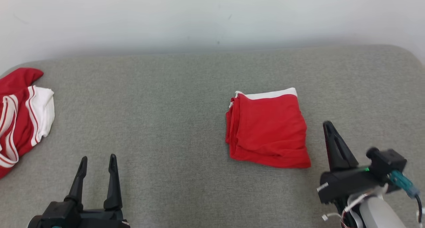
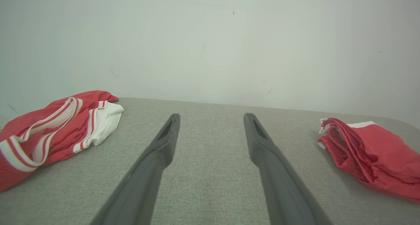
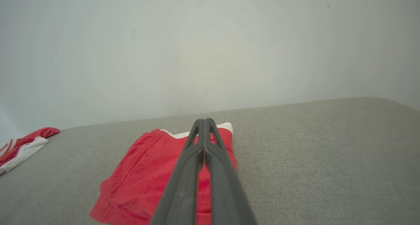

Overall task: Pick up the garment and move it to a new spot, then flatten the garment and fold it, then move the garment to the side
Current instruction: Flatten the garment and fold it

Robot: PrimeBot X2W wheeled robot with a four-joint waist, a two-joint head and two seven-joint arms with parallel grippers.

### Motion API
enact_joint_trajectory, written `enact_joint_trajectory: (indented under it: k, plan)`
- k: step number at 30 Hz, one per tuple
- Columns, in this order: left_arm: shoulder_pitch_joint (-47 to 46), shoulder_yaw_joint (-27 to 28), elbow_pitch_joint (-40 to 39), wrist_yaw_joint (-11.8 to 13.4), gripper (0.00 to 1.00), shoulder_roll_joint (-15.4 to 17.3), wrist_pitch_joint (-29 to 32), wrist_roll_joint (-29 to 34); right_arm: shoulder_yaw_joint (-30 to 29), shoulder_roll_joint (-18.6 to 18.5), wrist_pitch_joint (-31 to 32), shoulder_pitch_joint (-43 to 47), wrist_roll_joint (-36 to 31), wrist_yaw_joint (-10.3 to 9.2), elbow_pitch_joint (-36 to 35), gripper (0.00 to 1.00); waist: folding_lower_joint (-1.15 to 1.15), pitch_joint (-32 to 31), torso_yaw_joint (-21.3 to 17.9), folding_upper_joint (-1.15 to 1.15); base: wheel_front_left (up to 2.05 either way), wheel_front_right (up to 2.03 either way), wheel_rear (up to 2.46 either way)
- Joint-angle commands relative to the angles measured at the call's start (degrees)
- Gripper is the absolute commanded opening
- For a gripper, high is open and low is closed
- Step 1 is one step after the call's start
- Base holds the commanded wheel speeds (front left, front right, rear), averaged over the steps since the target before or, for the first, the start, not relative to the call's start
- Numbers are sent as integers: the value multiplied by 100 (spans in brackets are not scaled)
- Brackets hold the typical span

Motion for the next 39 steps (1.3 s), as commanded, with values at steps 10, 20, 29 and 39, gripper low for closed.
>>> enact_joint_trajectory:
  k: [10, 20, 29, 39]
  plan:
    - [318, 91, 8, -28, 100, 0, -17, 111, -478, 165, -1, 890, -465, -14, -551, 100, 0, -278, -199, 0, 0, 0, 0]
    - [602, 76, -36, -10, 100, -1, -17, 238, -902, 361, -1, 1531, -666, -14, -766, 100, 0, -461, -49, 0, 0, 0, 0]
    - [809, 118, -133, -11, 100, -1, -17, 267, -992, 411, 25, 1730, -709, -14, -820, 100, 0, -519, 44, 0, 0, 0, 0]
    - [841, 53, -171, 48, 100, 0, -17, 245, -988, 436, 90, 1749, -738, -14, -776, 100, 0, -528, 47, 0, 0, 0, 0]
